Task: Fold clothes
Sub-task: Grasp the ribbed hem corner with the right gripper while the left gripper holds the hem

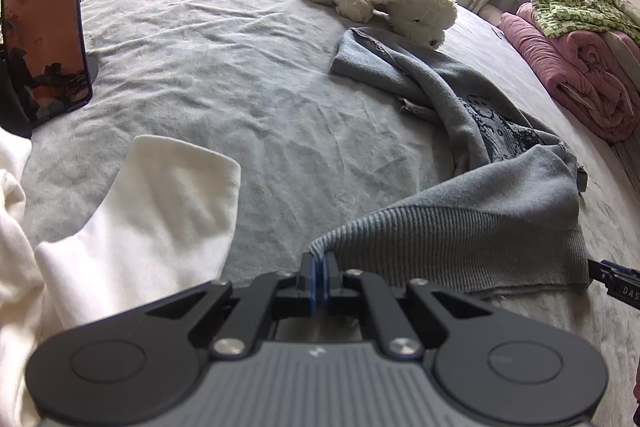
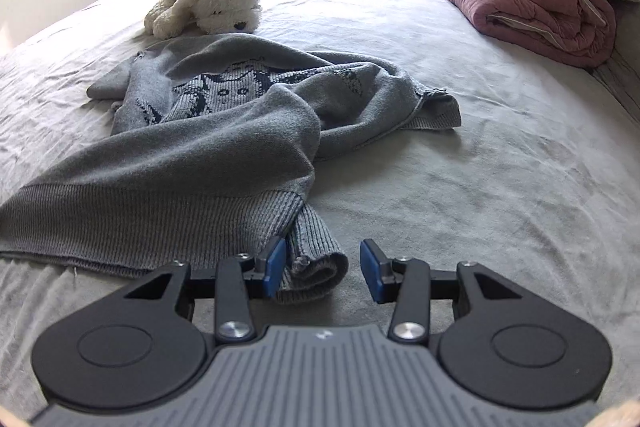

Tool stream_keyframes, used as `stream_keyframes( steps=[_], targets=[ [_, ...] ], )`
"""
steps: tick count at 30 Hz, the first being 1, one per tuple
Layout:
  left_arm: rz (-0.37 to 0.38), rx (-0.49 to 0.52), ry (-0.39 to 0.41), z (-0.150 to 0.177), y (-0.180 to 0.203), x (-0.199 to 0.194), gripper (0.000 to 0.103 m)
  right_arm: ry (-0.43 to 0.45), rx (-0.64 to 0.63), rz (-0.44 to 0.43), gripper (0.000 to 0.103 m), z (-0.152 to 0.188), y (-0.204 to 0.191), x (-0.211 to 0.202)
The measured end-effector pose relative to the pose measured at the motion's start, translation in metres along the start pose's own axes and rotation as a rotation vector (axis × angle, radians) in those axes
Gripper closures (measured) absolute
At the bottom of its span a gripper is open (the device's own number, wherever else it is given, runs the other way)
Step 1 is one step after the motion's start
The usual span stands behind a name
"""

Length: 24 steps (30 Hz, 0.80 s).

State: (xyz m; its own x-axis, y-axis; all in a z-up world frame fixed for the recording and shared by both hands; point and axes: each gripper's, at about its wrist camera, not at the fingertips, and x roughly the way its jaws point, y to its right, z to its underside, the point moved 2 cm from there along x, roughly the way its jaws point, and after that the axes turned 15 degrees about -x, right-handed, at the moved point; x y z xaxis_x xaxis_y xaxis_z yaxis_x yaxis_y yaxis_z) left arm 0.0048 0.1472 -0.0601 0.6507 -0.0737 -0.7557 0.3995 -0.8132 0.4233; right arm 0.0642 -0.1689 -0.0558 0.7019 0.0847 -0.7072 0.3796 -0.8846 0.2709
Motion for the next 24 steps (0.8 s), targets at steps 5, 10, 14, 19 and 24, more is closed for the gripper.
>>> stream_keyframes(
  steps=[5, 10, 14, 19, 24],
  targets=[
    [-0.005, 0.011, 0.004, 0.001, 0.001, 0.0, 0.099, -0.012, -0.126, 0.066, 0.058, 0.002, -0.014, 0.011],
    [-0.02, 0.043, 0.018, 0.004, 0.005, 0.0, 0.1, 0.037, -0.212, 0.093, 0.064, 0.001, -0.027, 0.017],
    [-0.037, 0.075, 0.033, 0.007, 0.01, 0.0, 0.1, 0.043, -0.202, 0.114, 0.093, 0.002, -0.024, 0.018],
    [-0.04, 0.109, 0.042, 0.012, 0.015, -0.004, 0.1, 0.029, -0.085, 0.189, 0.094, 0.008, 0.004, 0.005],
    [0.001, 0.13, 0.024, 0.02, 0.019, -0.013, 0.1, 0.046, 0.033, 0.225, 0.095, 0.025, 0.034, -0.025]
  ],
)
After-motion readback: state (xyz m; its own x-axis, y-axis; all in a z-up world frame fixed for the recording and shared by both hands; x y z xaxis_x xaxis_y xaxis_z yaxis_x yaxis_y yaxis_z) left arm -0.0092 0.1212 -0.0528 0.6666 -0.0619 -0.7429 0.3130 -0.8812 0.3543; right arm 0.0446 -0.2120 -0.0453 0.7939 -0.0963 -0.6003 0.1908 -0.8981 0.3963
